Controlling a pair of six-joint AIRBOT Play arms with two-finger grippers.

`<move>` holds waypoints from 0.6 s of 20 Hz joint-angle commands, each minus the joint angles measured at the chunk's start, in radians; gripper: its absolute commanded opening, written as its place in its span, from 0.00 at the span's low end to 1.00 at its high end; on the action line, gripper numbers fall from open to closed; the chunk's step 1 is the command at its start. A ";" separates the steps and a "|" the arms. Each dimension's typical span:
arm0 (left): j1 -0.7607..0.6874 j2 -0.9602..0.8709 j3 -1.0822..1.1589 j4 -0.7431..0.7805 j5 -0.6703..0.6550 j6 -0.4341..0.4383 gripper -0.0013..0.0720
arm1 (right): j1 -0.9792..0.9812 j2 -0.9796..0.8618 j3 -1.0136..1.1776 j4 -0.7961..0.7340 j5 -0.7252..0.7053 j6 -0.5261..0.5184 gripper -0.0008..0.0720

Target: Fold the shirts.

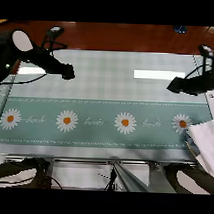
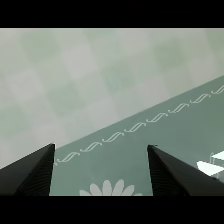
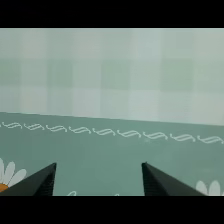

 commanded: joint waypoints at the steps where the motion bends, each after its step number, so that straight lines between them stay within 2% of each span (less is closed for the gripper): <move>1: -0.088 0.016 0.000 0.136 -0.049 -0.124 1.00 | 0.100 -0.051 0.048 -0.100 -0.027 -0.001 0.84; 12: -0.101 0.010 0.000 0.135 -0.045 -0.127 0.99 | 0.097 -0.051 0.064 -0.141 0.026 -0.004 0.83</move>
